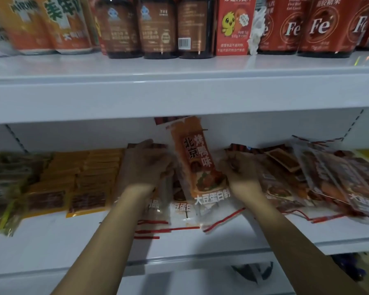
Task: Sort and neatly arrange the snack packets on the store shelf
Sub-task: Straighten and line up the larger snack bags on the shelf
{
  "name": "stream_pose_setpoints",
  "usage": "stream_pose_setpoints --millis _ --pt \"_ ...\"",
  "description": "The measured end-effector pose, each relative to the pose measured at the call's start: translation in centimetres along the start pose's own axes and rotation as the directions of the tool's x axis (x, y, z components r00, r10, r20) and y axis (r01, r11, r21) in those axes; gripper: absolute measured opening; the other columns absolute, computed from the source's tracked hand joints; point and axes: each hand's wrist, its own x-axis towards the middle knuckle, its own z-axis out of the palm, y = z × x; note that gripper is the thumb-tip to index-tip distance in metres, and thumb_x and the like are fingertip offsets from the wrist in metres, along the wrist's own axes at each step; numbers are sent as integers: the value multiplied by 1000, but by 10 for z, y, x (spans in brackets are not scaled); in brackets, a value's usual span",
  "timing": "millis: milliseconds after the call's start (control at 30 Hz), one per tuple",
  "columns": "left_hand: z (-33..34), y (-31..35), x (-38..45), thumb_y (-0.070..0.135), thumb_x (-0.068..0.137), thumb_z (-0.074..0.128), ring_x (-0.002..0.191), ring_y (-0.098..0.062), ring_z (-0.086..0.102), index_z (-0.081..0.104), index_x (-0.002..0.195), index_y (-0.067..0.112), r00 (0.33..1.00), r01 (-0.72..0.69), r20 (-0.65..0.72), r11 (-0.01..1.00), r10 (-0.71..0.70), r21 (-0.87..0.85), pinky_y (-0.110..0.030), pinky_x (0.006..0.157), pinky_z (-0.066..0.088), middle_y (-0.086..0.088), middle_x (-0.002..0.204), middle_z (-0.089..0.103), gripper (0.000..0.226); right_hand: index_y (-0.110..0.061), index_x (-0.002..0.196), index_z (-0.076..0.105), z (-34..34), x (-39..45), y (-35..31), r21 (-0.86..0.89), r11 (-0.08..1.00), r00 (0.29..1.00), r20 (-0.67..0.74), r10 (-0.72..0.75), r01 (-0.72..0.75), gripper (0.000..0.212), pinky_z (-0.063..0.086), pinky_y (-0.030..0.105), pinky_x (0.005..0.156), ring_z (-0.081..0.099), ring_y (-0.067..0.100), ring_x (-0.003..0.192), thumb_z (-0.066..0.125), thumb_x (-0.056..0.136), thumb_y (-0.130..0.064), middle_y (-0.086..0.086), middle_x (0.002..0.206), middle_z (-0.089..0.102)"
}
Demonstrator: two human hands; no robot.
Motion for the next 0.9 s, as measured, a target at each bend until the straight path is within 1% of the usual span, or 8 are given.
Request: stream_pose_setpoints --millis 100,233,333,400,500,600,700,900 --pt "4 -1 -4 5 89 75 67 7 67 47 136 22 994 -86 -32 947 101 310 -6 55 49 9 92 68 58 -18 96 70 10 0 1 -16 999 999 21 51 -50 25 59 43 77 73 16 84 67 87 -41 -1 89 75" --pt "0 -6 10 22 89 75 73 9 56 62 109 20 986 -167 93 767 140 619 1 59 39 14 89 65 24 -25 92 65 19 0 2 -68 992 994 29 108 -105 9 53 20 69 70 8 81 68 95 -18 -10 89 72" --pt "4 -24 22 34 91 63 83 -13 65 63 91 25 963 -264 245 563 111 783 -16 70 47 12 84 63 9 -16 94 65 28 -4 9 -200 973 990 45 131 -119 4 40 2 56 64 4 74 62 98 -15 -14 81 64" --pt "6 -36 24 44 89 50 101 -22 64 62 99 28 945 -302 325 480 38 823 -41 89 55 5 99 66 22 -11 93 65 36 -4 18 -235 956 982 29 186 -174 5 38 3 52 63 10 71 60 96 -12 -6 81 65" --pt "8 -44 22 42 95 50 132 -32 44 54 126 28 910 -345 398 326 -112 880 -62 112 34 -3 127 58 34 -13 108 63 45 -7 25 -230 936 962 8 274 -265 12 36 2 46 57 2 69 62 96 -11 -1 95 67" --pt "11 -51 16 35 96 56 146 -30 25 57 128 32 896 -368 423 313 -131 876 -69 119 9 0 142 47 32 -16 116 62 56 -13 25 -186 939 956 4 295 -289 27 40 2 53 62 6 80 65 93 -3 -4 102 65" --pt "12 -57 7 32 97 55 151 -27 19 58 129 34 885 -387 443 305 -141 870 -69 120 -7 3 149 42 33 -16 124 61 64 -18 29 -141 942 951 11 309 -304 40 55 20 64 67 11 85 67 89 2 0 103 67" --pt "16 -60 4 34 95 56 152 -26 22 58 125 33 881 -420 457 244 -121 874 -69 121 -3 3 148 45 30 -17 110 64 52 -21 22 -263 929 945 127 303 -262 18 57 29 77 68 15 86 70 94 -21 0 103 69"
